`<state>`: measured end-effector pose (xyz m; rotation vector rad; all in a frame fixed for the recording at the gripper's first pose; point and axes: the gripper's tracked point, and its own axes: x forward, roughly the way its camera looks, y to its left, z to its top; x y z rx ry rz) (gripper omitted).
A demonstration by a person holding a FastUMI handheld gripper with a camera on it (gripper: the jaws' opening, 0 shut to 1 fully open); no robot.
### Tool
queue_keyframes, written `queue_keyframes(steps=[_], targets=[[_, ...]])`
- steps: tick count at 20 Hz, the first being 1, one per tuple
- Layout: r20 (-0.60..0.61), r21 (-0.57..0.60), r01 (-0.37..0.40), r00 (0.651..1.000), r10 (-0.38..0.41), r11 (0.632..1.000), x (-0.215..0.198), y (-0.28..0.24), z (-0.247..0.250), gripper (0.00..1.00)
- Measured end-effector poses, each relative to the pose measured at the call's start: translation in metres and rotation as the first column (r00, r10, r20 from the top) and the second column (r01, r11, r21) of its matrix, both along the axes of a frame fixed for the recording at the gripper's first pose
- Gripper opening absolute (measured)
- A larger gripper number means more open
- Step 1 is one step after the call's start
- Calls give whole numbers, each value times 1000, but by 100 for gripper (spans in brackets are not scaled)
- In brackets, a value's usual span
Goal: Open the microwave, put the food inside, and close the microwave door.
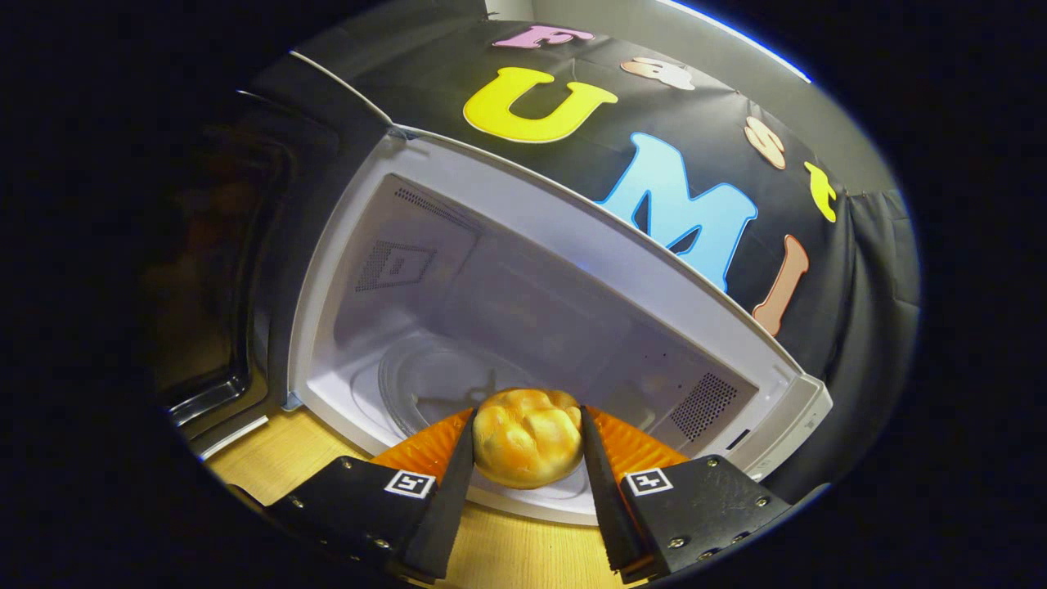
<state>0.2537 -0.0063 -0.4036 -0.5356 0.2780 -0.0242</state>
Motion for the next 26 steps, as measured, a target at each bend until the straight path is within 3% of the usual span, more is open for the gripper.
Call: queue_keyframes(steps=[6, 9, 22, 23, 26], targets=[[-16, -7, 4, 1000, -4, 1000, 16, 5, -14, 71], [-28, -24, -1, 1000, 1, 1000, 20, 6, -24, 79], [-25, -10, 1, 1000, -1, 1000, 29, 7, -26, 89], [-29, -2, 5, 1000, -5, 1000, 28, 6, -26, 94], [20, -53, 27, 999, -26, 998, 29, 3, -16, 96]])
